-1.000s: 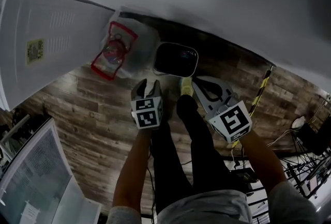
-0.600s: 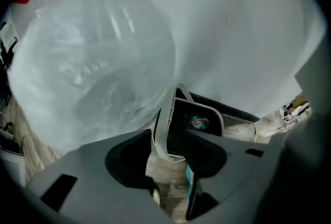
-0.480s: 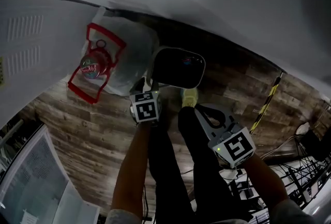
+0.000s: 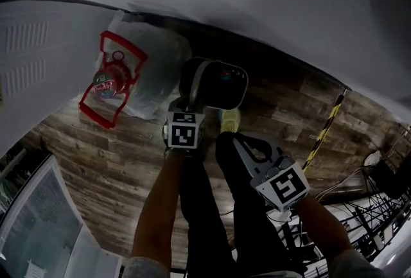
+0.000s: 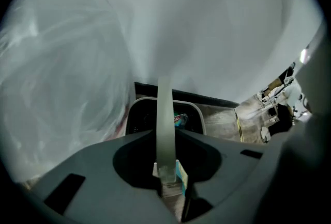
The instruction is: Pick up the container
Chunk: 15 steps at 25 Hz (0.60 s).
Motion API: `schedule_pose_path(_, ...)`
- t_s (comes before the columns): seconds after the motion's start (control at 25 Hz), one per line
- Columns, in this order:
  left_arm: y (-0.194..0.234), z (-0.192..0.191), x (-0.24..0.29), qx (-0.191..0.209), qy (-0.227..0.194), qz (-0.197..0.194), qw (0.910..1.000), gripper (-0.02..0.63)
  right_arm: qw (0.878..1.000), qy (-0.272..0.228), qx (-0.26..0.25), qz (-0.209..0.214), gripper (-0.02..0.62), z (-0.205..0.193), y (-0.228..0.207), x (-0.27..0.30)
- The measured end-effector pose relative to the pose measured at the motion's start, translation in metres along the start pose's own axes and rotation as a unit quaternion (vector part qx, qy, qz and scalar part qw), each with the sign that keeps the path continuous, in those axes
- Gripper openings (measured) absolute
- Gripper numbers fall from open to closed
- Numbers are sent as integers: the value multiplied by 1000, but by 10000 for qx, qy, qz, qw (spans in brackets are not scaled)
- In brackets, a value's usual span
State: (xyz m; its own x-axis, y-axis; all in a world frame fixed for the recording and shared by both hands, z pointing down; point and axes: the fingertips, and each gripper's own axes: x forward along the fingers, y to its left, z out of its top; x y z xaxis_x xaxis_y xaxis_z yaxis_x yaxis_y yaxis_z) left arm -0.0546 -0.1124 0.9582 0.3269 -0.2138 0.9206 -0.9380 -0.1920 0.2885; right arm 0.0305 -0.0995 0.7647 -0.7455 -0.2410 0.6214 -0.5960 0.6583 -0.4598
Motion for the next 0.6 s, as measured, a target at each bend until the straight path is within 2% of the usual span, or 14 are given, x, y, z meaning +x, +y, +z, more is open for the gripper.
schedule_pose_path(0.08, -10, 9, 12, 43, 30, -55, 10000, 90, 10000, -24, 21, -11, 26, 1, -2, -3)
schedule_pose_path(0.16, -11, 16, 25, 112, 67, 96, 9999, 74, 10000, 16, 35, -25, 26, -2, -4, -6)
schedule_pose_path(0.28, -7, 17, 34, 161, 294, 348, 9988, 15, 9999, 106, 62, -45, 26, -8, -5, -12)
schedule_pose_path(0.44, -14, 15, 28, -30, 459, 239, 9987, 14, 9997, 217, 14, -85, 26, -10, -6, -22)
schedule_pose_path(0.6, -40, 2, 21, 102, 925, 162, 9955, 14, 9997, 184, -106, -91, 26, 7, 2, -31)
